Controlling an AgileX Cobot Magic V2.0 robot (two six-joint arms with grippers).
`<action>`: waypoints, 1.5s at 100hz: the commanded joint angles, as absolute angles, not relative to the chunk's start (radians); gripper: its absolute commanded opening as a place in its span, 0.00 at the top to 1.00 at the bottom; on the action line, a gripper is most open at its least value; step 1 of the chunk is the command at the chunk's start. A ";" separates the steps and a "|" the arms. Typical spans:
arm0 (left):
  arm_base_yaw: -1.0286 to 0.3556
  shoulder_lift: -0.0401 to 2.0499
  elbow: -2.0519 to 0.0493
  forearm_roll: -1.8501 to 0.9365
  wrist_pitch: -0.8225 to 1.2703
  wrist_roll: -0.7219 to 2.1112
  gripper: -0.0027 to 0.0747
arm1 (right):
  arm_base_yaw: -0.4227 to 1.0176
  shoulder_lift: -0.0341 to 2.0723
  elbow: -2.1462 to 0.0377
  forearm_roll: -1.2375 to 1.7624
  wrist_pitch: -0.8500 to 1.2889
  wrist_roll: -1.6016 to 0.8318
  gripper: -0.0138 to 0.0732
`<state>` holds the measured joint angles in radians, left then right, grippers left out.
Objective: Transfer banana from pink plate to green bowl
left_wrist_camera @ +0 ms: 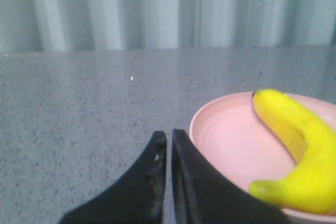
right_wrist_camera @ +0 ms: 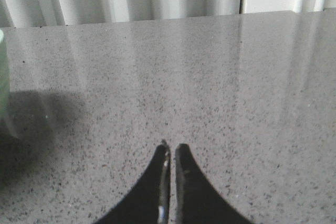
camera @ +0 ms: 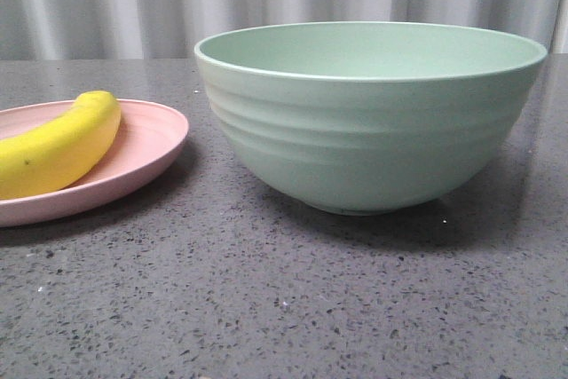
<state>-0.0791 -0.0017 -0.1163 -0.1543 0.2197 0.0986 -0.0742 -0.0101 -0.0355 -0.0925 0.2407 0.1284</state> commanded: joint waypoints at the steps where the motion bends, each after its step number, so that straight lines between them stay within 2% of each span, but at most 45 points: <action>1: -0.078 0.038 -0.222 -0.165 0.183 0.093 0.99 | -0.078 0.039 -0.128 -0.096 0.227 0.124 0.91; 32: -0.078 0.287 -0.382 -0.165 0.187 0.093 0.99 | -0.078 0.321 -0.382 -0.035 0.287 0.124 0.91; 50: -0.078 0.389 -0.392 -0.169 0.164 0.093 0.98 | -0.078 0.414 -0.418 -0.035 0.274 0.124 0.91; 57: -0.078 0.413 -0.392 -0.207 0.164 0.093 0.89 | -0.078 0.436 -0.413 -0.027 0.272 0.124 0.91; 69: -0.078 0.442 -0.392 -0.259 0.143 0.093 0.59 | -0.078 0.463 -0.411 -0.027 0.279 0.124 0.91; 74: -0.078 0.449 -0.392 -0.268 0.127 0.093 0.51 | -0.078 0.467 -0.411 -0.027 0.279 0.124 0.91; 79: -0.078 0.460 -0.392 -0.288 0.116 0.093 0.47 | -0.078 0.467 -0.411 -0.027 0.279 0.124 0.91; 103: -0.107 0.544 -0.445 -0.290 0.200 0.093 0.45 | -0.078 0.469 -0.411 -0.027 0.277 0.124 0.91; 115: -0.169 0.620 -0.495 -0.290 0.257 0.095 0.39 | -0.078 0.471 -0.411 -0.027 0.275 0.124 0.91; 150: -0.379 0.874 -0.641 -0.289 0.420 0.155 0.39 | -0.078 0.471 -0.411 -0.027 0.273 0.124 0.91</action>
<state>-0.3354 0.8245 -0.5832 -0.2758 0.4524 0.1385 -0.0742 0.4557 -0.3807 -0.0256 0.3488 0.1284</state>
